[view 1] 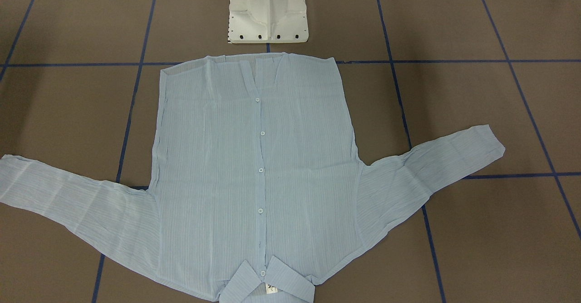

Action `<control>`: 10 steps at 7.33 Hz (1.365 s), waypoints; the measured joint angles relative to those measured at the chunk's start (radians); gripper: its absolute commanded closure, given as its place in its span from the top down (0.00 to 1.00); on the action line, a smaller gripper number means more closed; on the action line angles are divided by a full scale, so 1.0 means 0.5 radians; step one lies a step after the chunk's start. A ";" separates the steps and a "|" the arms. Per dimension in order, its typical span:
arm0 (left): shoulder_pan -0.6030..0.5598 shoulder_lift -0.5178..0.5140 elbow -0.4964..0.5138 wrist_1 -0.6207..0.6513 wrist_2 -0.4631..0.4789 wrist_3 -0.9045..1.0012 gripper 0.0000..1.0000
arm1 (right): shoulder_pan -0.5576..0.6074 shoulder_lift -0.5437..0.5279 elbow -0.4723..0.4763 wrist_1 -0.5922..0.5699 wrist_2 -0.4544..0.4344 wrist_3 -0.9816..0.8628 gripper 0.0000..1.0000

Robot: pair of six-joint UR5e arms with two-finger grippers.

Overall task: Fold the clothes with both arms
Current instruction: 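Lower the right gripper onto the cuff of the sleeve nearest it and grasp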

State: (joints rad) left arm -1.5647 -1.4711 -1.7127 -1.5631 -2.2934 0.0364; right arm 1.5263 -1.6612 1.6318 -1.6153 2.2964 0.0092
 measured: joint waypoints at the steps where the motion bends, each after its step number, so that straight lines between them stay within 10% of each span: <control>1: 0.000 0.000 -0.002 0.000 0.000 0.000 0.99 | 0.000 0.003 0.002 0.000 0.001 0.000 1.00; 10: 0.007 -0.212 -0.019 -0.105 -0.261 0.003 0.99 | -0.191 0.285 -0.047 0.277 0.027 0.005 1.00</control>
State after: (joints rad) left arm -1.5614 -1.5771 -1.7220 -1.6157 -2.4237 0.0377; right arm 1.4308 -1.5186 1.6084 -1.4766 2.3099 0.0115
